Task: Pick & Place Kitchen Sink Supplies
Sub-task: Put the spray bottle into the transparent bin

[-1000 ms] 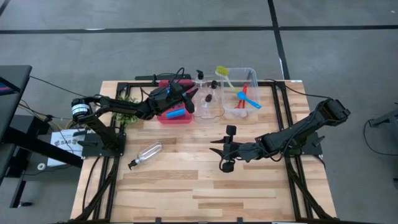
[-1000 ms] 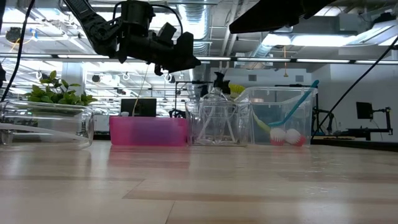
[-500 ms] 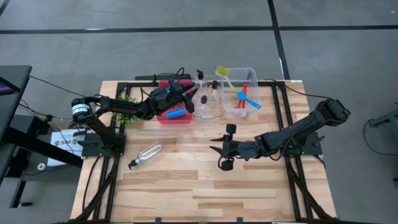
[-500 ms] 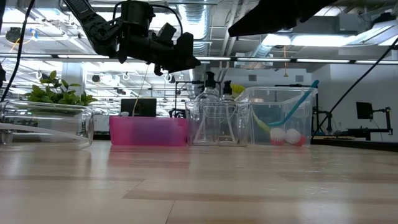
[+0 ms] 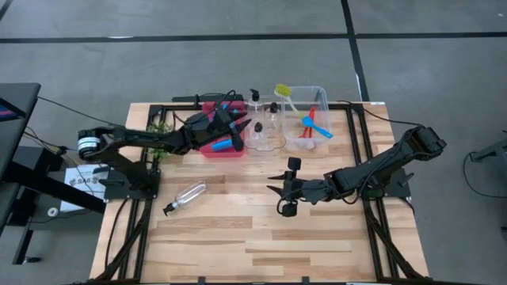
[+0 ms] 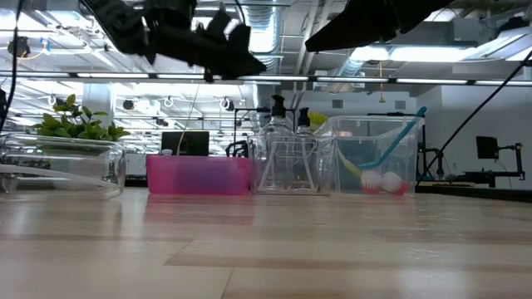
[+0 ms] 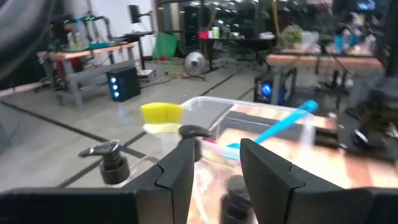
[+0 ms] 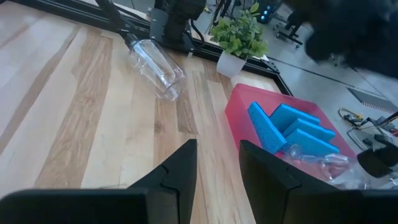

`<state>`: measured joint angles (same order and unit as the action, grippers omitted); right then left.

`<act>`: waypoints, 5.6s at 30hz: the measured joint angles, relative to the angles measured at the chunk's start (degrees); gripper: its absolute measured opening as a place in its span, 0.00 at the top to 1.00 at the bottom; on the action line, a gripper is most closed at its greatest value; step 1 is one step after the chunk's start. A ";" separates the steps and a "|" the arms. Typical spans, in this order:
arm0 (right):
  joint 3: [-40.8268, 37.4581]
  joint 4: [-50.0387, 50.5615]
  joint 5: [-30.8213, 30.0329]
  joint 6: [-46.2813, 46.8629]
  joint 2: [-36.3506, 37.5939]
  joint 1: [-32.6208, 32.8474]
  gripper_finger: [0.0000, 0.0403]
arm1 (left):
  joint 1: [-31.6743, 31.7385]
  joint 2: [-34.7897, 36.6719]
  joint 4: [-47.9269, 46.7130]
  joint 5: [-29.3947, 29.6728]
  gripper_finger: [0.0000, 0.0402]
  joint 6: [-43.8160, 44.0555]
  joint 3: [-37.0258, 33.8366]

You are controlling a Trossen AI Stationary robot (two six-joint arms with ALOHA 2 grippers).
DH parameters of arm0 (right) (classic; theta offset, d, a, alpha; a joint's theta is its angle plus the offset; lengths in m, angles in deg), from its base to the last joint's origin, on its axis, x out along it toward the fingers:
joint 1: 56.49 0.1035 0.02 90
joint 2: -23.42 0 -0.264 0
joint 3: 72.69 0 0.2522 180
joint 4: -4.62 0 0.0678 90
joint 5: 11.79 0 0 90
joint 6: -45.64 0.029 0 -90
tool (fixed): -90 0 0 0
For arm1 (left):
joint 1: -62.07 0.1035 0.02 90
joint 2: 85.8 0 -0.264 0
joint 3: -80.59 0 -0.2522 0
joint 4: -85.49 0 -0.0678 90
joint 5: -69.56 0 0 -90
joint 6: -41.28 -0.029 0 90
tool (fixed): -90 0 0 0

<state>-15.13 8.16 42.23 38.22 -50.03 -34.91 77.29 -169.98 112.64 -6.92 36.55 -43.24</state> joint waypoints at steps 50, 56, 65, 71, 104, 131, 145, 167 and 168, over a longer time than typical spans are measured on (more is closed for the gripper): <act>-0.02 0.36 0.16 3.45 0.00 0.14 0.72 | -46.32 25.15 -105.48 -13.05 0.67 67.17 -0.04; -0.02 0.43 0.19 3.45 0.00 0.11 0.72 | -46.83 19.08 -105.55 -13.33 0.65 65.22 -0.04; -0.02 0.46 0.18 3.48 0.00 0.11 0.72 | -46.86 15.66 -105.41 -13.08 0.52 64.56 -0.09; -0.02 0.57 0.18 3.67 0.00 0.12 0.72 | -46.86 15.66 -105.34 -12.16 0.45 64.77 -0.09; -0.02 0.85 0.17 4.48 0.00 0.11 0.72 | -46.85 14.31 -92.54 -15.18 0.49 67.18 -11.63; -0.02 0.79 0.01 3.89 0.00 -0.90 0.72 | -42.38 14.31 -75.45 -10.07 0.66 50.06 -11.65; -0.02 0.81 0.01 3.91 0.00 -1.88 0.72 | -30.89 14.31 -61.64 -8.39 0.65 28.82 -11.65; -0.02 0.83 0.01 3.91 0.00 -1.83 0.72 | -25.98 -10.88 -55.75 -7.10 0.64 3.61 8.63; -0.02 0.88 0.01 3.91 0.00 -1.83 0.72 | -26.02 -12.29 -55.82 -7.10 0.64 2.54 9.84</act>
<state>-15.16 9.04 42.24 42.14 -50.03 -36.74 51.27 -182.27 56.82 -14.03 39.09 -33.40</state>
